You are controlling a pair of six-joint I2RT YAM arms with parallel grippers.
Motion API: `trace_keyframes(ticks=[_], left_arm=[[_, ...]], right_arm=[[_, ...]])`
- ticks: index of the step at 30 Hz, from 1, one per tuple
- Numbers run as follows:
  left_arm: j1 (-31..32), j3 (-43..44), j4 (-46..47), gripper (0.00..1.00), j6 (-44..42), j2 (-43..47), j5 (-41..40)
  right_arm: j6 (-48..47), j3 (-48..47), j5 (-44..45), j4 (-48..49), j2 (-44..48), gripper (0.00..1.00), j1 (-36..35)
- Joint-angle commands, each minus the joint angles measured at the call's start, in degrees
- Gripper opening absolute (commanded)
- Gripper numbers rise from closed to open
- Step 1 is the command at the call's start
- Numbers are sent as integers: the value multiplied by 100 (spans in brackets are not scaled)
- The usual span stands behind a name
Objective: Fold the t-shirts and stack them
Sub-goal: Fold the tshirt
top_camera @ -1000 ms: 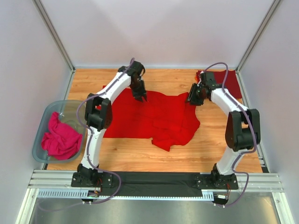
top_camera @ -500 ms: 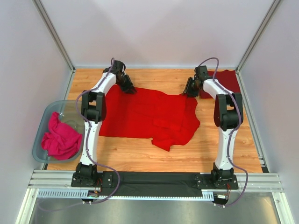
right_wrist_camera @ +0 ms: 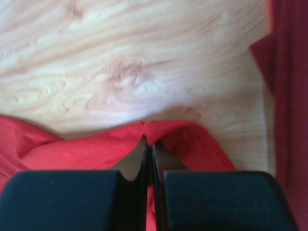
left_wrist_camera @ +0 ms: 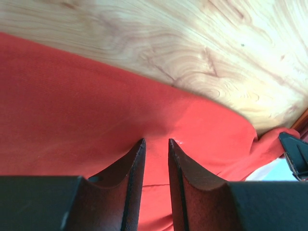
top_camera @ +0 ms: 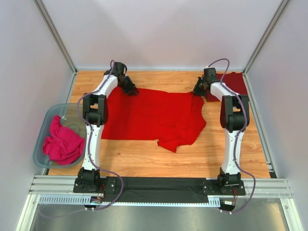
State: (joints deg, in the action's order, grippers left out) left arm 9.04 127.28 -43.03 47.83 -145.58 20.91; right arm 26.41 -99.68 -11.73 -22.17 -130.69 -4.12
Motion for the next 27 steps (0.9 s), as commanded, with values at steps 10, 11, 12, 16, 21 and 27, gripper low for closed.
trace_keyframes(ticks=[10, 11, 12, 16, 21, 27], left_arm=[[-280, 226, 197, 34, 446, -322, -263], [-280, 279, 224, 35, 455, -296, -210], [-280, 332, 251, 35, 446, -261, -158], [-271, 403, 137, 37, 271, 264, -148], [-166, 104, -354, 38, -274, 1065, -279], [220, -572, -1531, 38, -1223, 2146, -710]], right_arm=[[699, -332, -330, 1128, -404, 8, 298], [664, -437, -348, 945, -413, 10, 306], [628, -612, -357, 830, -396, 15, 307], [514, -799, 46, -154, 234, 30, 298], [655, -246, 416, -1806, 1299, 39, 210], [654, 1606, 348, -2494, 3036, 42, -483]])
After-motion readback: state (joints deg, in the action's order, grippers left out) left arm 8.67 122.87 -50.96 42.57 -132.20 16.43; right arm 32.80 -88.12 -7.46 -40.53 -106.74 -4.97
